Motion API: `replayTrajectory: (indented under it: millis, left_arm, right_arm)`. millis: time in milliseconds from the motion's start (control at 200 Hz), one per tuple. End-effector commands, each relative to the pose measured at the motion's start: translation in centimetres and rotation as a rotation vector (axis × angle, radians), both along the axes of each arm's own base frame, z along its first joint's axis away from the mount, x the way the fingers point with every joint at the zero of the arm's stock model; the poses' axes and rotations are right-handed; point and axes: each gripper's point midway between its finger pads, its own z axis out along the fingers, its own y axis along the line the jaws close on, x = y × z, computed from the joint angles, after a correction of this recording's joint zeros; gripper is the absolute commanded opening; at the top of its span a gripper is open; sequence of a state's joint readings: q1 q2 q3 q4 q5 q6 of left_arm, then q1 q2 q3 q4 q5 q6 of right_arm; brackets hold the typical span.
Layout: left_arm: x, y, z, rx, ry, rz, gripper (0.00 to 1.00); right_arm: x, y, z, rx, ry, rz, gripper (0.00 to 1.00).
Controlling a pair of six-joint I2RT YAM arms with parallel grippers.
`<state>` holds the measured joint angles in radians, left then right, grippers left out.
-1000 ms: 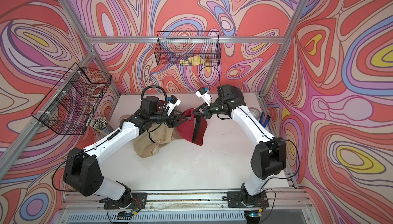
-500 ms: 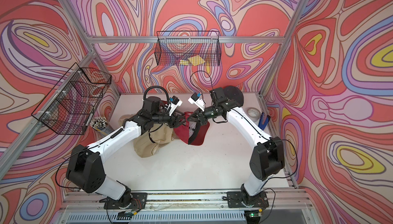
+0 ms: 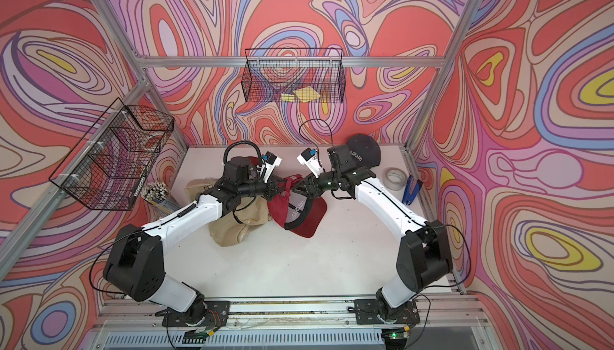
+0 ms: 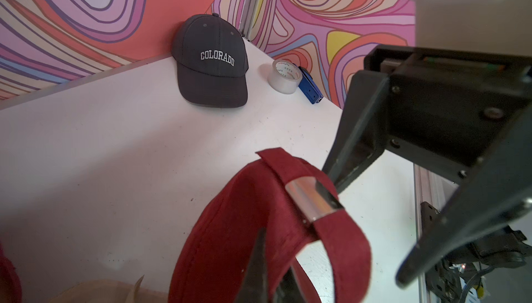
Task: Open the adjustable buckle of the baseball cap
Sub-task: Pick up the baseball cap from the center of the board.
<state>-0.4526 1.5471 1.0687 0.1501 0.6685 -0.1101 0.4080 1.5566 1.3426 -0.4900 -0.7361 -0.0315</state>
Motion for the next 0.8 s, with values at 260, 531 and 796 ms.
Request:
replayTrajectory:
  millis: [260,531,796]
  left_arm:
    - [-1.5,-0.8,3.2,-0.071,-0.205,-0.106,0.0]
    - [-3.9,-1.0,4.6,-0.099,-0.362,-0.223,0.0]
    - [-5.0,-0.7,4.5,-0.056,-0.469,-0.267,0.0]
  right_arm:
    - [1.6,-2.7,6.0,0.169,0.065,-0.35,0.56]
    - [0.7,-3.3,3.4,0.254,0.252,-0.427,0.57]
    - [-0.7,-2.7,2.0,0.308,0.341,-0.382,0.54]
